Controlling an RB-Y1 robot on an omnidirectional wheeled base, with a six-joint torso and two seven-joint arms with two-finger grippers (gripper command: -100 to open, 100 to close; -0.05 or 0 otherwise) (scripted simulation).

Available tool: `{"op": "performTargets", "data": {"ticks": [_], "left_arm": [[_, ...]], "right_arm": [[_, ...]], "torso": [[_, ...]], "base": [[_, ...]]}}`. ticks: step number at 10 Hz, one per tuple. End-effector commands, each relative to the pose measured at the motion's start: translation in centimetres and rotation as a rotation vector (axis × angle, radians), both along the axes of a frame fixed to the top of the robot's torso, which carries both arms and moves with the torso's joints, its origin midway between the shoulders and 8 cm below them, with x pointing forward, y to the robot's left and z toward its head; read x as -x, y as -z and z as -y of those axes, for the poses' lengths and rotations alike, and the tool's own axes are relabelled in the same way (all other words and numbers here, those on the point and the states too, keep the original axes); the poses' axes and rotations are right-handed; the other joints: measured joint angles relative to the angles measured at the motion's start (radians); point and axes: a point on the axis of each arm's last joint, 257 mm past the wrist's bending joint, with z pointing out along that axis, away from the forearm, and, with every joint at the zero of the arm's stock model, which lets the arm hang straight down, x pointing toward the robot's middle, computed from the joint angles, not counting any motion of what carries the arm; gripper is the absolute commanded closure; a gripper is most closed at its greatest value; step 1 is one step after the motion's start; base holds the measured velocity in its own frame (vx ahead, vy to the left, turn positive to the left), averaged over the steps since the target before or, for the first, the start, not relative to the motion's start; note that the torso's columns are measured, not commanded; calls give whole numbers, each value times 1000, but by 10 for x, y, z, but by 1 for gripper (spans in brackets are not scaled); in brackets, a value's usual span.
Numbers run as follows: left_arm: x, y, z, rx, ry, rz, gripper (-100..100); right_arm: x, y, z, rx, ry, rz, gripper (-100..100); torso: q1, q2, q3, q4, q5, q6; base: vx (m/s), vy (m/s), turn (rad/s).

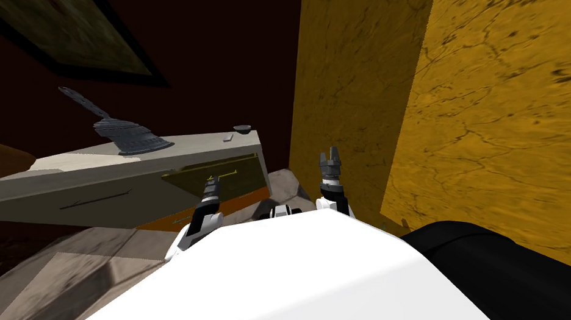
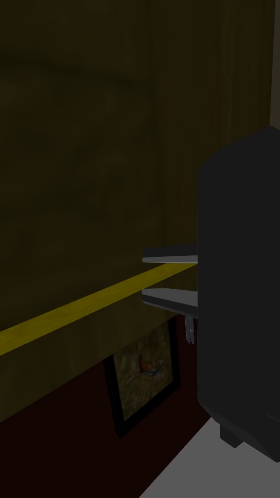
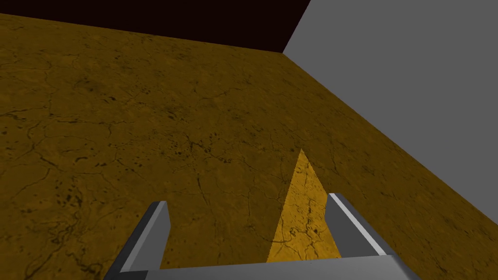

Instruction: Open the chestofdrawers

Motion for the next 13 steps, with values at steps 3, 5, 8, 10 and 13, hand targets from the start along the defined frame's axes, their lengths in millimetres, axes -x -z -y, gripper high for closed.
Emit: {"op": "performTargets", "data": {"ticks": [3, 5, 8, 10, 13], "left_arm": [[20, 1, -2, 1, 44, -6, 100], [31, -1, -1, 0, 71, -5, 100], [38, 0, 1, 4, 92, -11, 100], [45, -15, -5, 7, 94, -13, -100], [51, -32, -8, 7, 98, -13, -100]], "right_arm": [[0, 0, 0, 0, 0, 0, 0], [0, 0, 0, 0, 0, 0, 0], [0, 0, 0, 0, 0, 0, 0], [0, 0, 0, 0, 0, 0, 0], [0, 0, 0, 0, 0, 0, 0]], "torso": [[0, -5, -3, -1, 0, 1], [0, -2, -1, -1, 0, 0], [-1, -1, -1, 1, -1, 2], [0, -5, -3, -1, 0, 3], [-2, -4, -2, -2, 1, 3]], "base": [[-31, -67, 95], [-30, -89, 133], [-32, -67, 108], [15, -6, 8], [27, -14, 16]]}}
